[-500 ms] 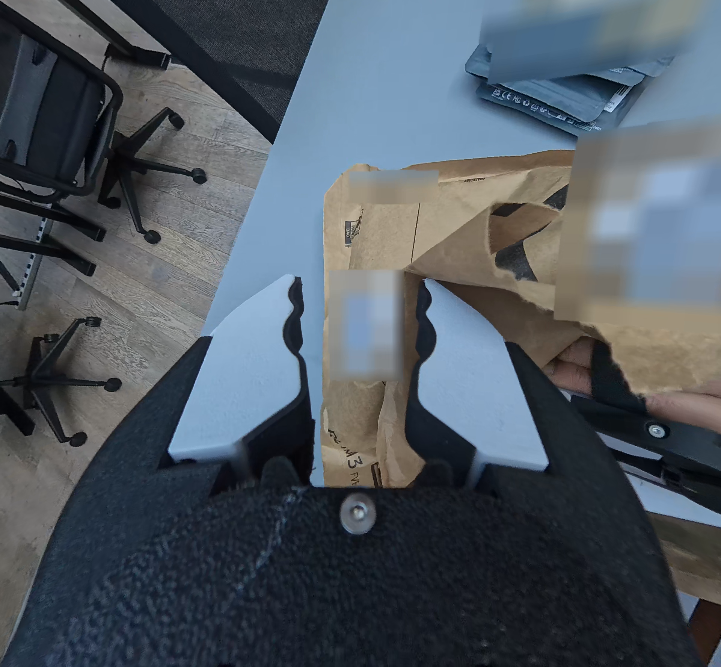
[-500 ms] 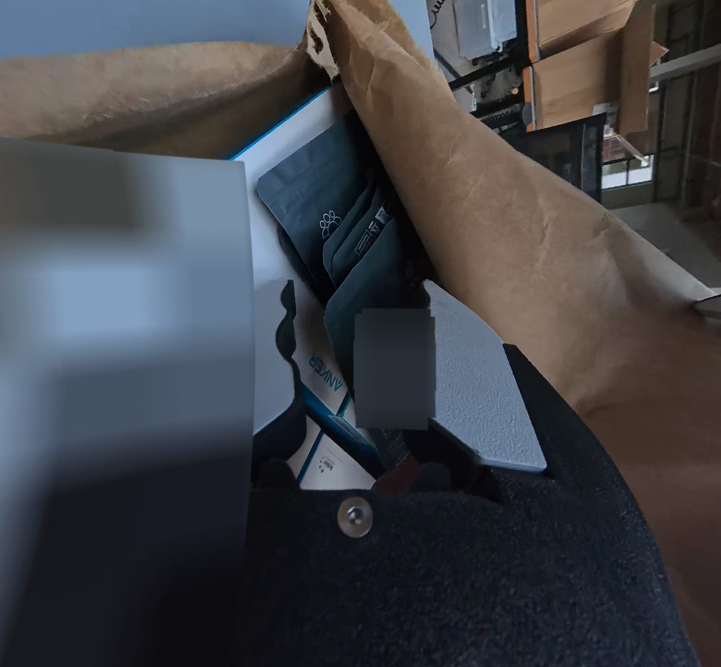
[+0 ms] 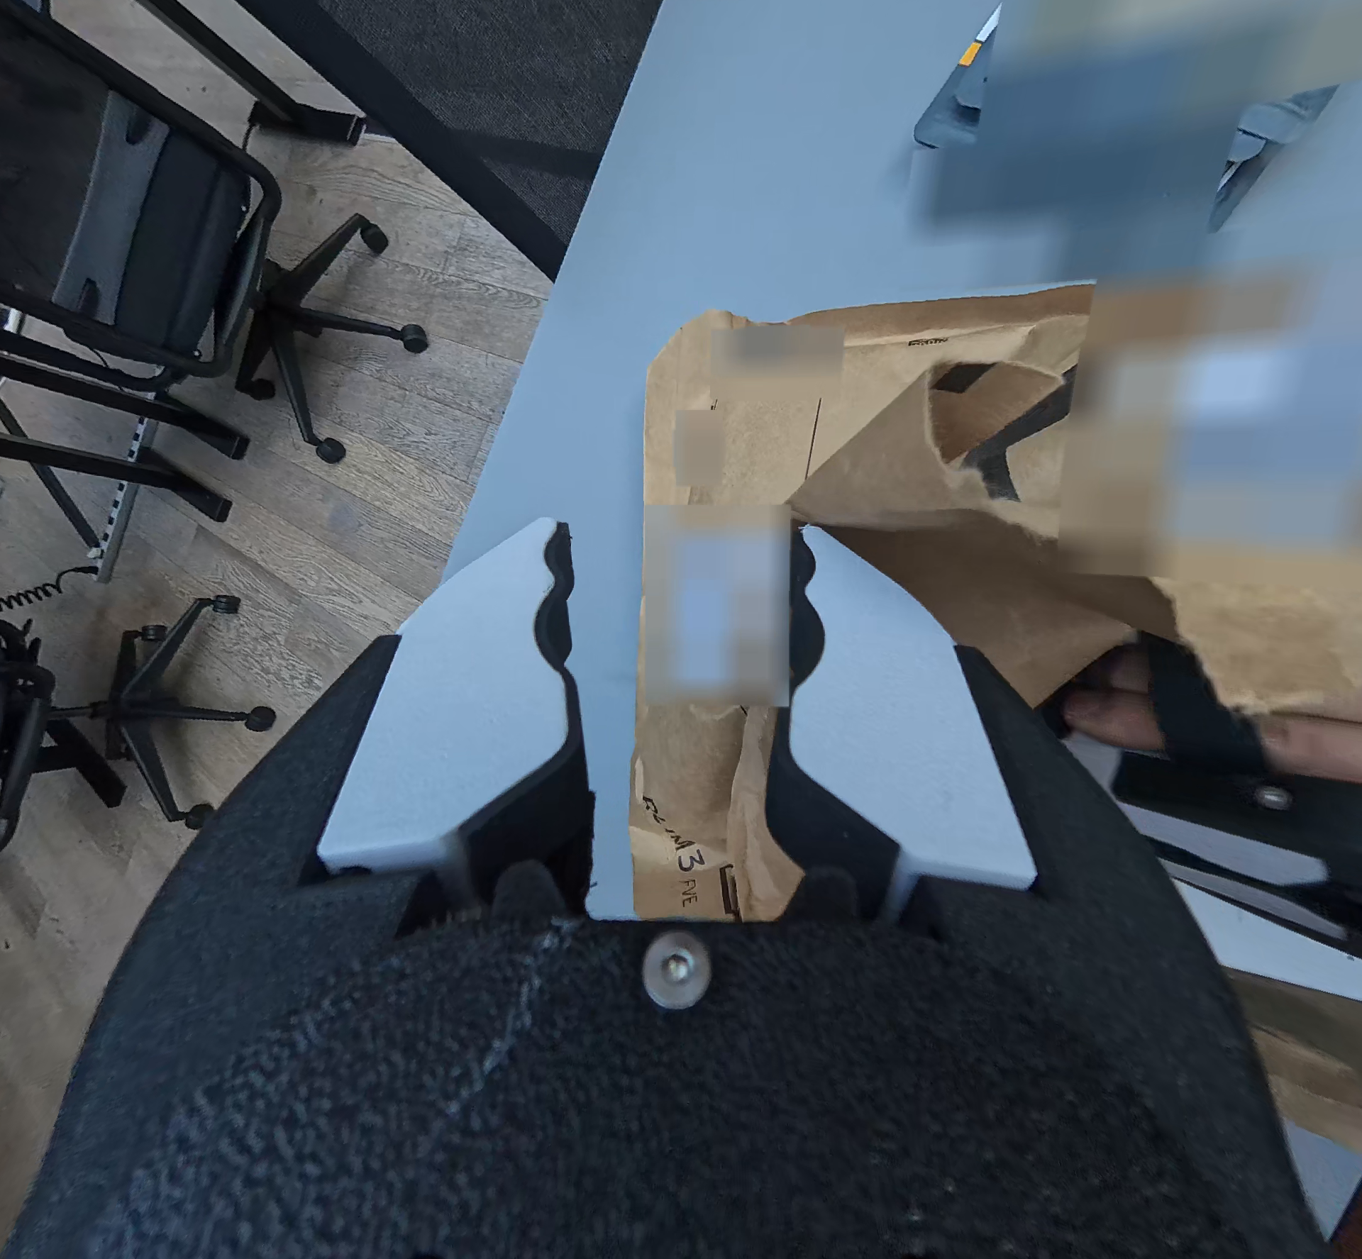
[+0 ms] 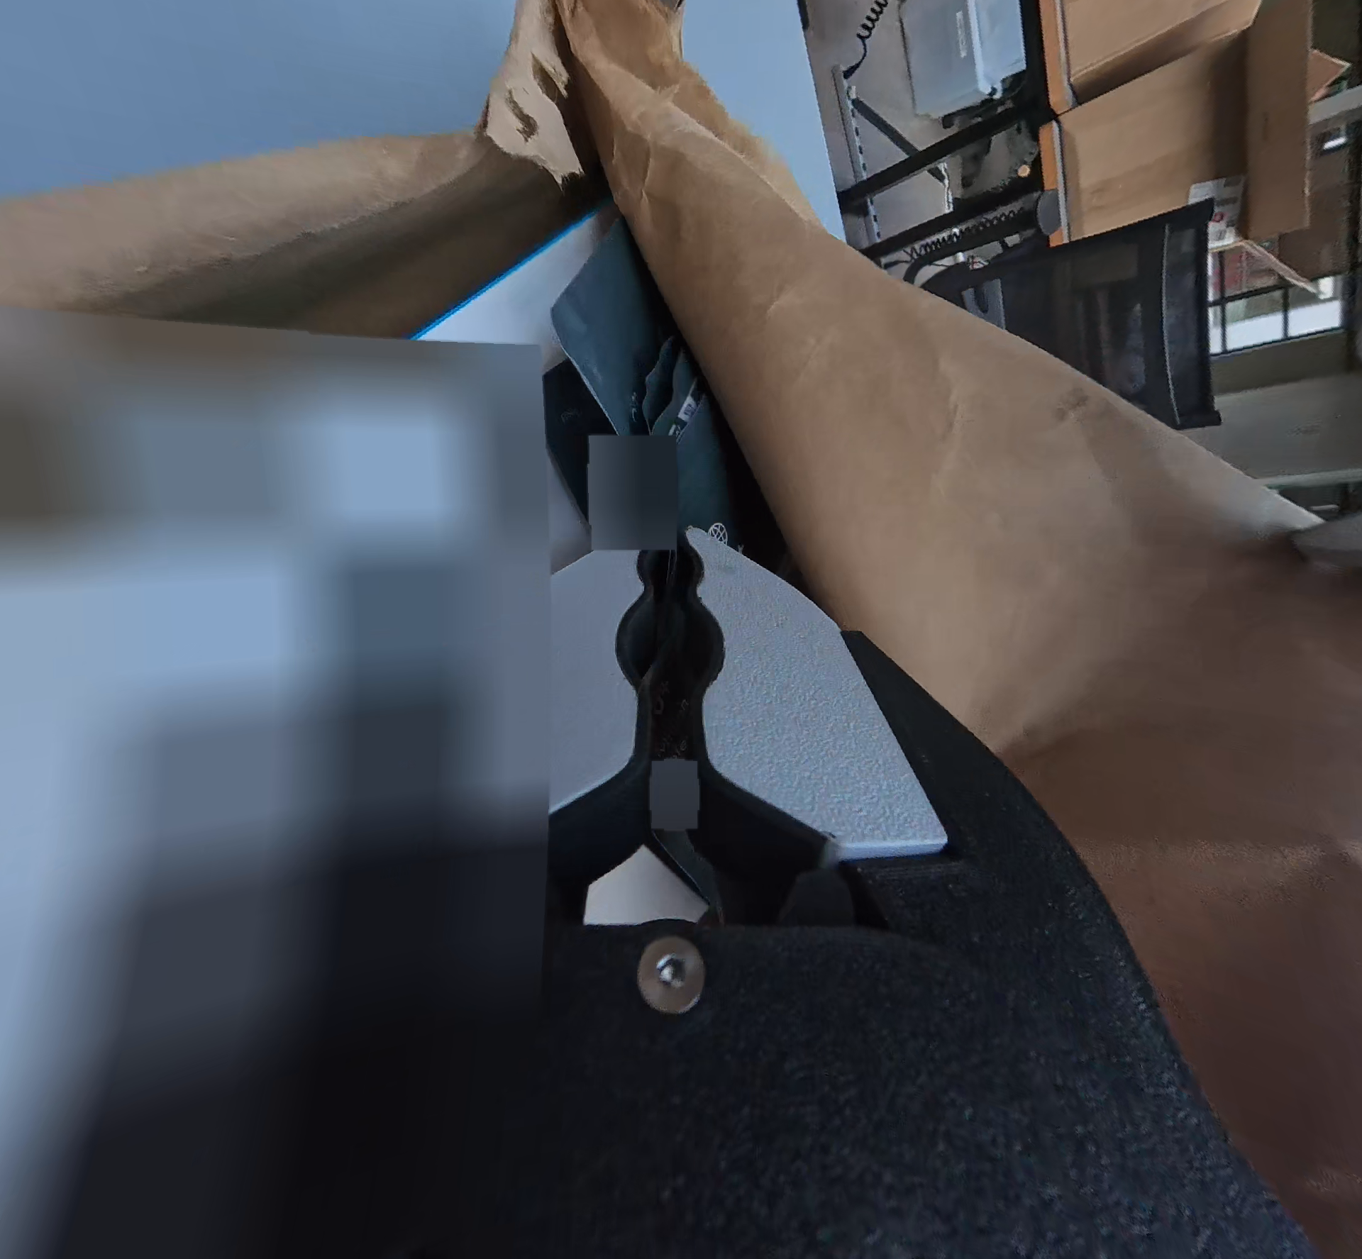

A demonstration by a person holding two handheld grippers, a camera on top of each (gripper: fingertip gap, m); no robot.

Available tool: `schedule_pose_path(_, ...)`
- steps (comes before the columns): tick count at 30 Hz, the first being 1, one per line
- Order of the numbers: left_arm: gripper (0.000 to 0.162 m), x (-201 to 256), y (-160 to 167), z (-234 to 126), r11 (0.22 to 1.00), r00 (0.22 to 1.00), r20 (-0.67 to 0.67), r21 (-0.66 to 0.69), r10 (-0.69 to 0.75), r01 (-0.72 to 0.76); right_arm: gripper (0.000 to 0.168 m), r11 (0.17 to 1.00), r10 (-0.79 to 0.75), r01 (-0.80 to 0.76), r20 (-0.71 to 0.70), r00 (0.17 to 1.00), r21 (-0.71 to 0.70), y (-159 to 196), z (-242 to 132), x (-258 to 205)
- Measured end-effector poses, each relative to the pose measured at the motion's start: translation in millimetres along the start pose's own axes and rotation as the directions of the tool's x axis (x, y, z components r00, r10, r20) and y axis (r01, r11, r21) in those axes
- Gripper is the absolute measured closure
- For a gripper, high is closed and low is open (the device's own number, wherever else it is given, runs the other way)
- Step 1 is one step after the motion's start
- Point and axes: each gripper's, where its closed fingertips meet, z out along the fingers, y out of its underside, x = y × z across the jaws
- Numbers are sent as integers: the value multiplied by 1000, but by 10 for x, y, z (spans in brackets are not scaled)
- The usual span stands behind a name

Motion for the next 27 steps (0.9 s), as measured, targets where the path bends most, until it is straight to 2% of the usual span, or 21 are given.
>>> schedule_pose_path(3, 108, 5, -29, 7, 1000, 1000, 3, 13, 4, -4, 168, 998, 26, -29, 49, 998, 53, 5, -433, 15)
schedule_pose_path(8, 107, 40, -2, 63, 999, 999, -5, -7, 41, -41, 168, 982, 36, -54, 102, 994, 179, -120, -1389, 134)
schedule_pose_path(13, 108, 58, 5, 45, 998, 998, -10, -5, 55, -55, 168, 921, 295, -341, 232, 927, 189, -70, -2270, 630)
schedule_pose_path(17, 108, 78, 41, -6, 999, 999, -3, 3, 36, -36, 168, 856, 452, -498, 265, 852, 140, 308, -2762, 1152)
schedule_pose_path(19, 109, 95, 68, -38, 1000, 1000, 4, 4, 23, -23, 168, 852, 477, -510, 226, 849, 118, 583, -2906, 1450)
schedule_pose_path(22, 109, 114, 112, -102, 1000, 1000, 19, 2, -1, 1, 167, 909, 407, -412, 80, 910, 65, 1114, -2952, 1946)
schedule_pose_path(24, 109, 126, 141, -153, 1000, 999, 28, -3, -20, 20, 167, 948, 317, -317, -8, 948, -9, 1537, -2821, 2245)
schedule_pose_path(27, 109, 141, 186, -230, 999, 998, 47, -20, -42, 43, 167, 970, 190, -201, -87, 978, -135, 2233, -2381, 2602)
